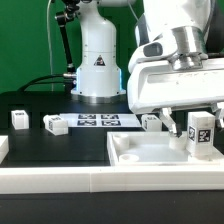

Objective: Assemble square table

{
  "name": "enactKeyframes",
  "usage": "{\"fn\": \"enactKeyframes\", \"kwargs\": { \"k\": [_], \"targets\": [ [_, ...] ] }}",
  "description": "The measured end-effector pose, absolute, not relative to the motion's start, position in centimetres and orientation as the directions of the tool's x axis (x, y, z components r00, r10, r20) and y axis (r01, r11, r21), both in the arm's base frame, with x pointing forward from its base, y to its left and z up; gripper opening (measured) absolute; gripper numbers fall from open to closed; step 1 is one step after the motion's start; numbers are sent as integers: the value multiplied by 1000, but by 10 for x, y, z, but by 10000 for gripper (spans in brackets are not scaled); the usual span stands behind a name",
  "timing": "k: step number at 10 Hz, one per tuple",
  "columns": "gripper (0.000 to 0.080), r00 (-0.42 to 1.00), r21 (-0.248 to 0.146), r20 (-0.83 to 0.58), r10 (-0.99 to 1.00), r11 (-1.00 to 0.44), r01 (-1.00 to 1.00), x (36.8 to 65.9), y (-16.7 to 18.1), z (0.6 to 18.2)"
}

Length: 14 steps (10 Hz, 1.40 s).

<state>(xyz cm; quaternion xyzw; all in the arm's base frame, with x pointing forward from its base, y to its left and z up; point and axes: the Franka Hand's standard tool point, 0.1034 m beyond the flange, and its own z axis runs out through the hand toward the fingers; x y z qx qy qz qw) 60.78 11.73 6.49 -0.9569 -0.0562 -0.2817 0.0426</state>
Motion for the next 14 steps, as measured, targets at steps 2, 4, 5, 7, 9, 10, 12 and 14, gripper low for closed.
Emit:
{"fn": "enactKeyframes", "kwargs": {
  "k": [2,4,5,7,9,10,12,14],
  "targets": [
    [646,835,-50,544,84,-990,131,608,117,65],
    [649,837,-51,541,84,-990,132,608,118,66],
    [649,839,-54,538,84,-989,134,609,119,74],
    [649,849,-59,521,85,-989,135,611,117,85],
    [649,863,-65,497,88,-988,139,611,118,86],
    [649,896,-83,434,94,-986,144,606,121,82],
    [649,950,-119,294,110,-982,150,606,124,82],
    [649,978,-143,161,131,-978,155,603,121,81]
  ]
}}
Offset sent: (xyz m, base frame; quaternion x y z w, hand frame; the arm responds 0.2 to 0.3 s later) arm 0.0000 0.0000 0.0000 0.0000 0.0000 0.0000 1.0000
